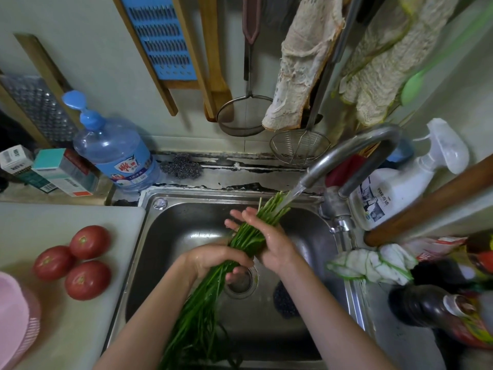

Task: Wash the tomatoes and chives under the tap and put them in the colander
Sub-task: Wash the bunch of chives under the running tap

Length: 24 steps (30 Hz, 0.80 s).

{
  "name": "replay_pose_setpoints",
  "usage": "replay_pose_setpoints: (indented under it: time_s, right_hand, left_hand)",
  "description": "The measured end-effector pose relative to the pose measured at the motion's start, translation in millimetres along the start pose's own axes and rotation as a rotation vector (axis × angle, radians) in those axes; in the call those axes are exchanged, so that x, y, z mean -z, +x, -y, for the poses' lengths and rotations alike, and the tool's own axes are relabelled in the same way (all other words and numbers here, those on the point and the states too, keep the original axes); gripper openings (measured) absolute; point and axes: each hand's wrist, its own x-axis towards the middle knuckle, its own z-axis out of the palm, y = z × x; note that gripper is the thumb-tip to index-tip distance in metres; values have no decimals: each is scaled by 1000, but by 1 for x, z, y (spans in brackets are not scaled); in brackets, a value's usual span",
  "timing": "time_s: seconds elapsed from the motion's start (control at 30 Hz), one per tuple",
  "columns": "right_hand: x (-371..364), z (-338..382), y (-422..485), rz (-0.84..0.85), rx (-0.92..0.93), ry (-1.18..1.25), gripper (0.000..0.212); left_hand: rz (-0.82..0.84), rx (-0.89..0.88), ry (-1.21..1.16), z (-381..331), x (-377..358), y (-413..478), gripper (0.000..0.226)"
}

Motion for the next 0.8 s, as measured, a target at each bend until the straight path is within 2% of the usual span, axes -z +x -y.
replay_pose_setpoints:
  time_s: [0.1,0.13,0.2,0.27,0.37,0.43,0.47,0.53,0.6,0.67,0.73,0.8]
  right_hand:
    - [-4,-6,7,-191,53,-10,15]
    - [-6,-5,8,-249,45,-42,14]
    - [-8,1,9,-261,-26,-76,34]
    - [-8,9,7,-166,-82,-5,57]
    - [5,11,7,-64,-12,95,92]
    - [12,-2,5,-10,-29,-20,112]
    - [12,-10,4,-15,-51,-113,110]
    - [8,-21,3,-100,-54,-280,91]
    - [3,-24,9,-258,-27,-369,66]
    - [-1,-18,15,-343,-4,-262,41]
    - [-6,-3,20,-319,-26,-57,13]
    - [-7,11,26,-350,-20,82,13]
  left_hand:
    - [-46,35,70,-2,-4,1,32]
    - [-56,39,69,-2,-6,2,29]
    - [-58,35,43,0,-6,2,24]
    - [-56,30,-25,5,-2,1,21]
    - [-78,9,-139,8,3,-1,19]
    - [-70,12,-186,5,2,-3,19]
    - [-73,17,-190,4,1,-3,21]
    - [-126,32,-125,1,-3,-3,33]
    - [-185,34,-72,-3,-9,0,26]
    - [-225,32,-65,-8,-12,4,19]
    - [-284,26,-2,-11,-13,6,20]
    - [-303,18,84,-12,-14,7,22]
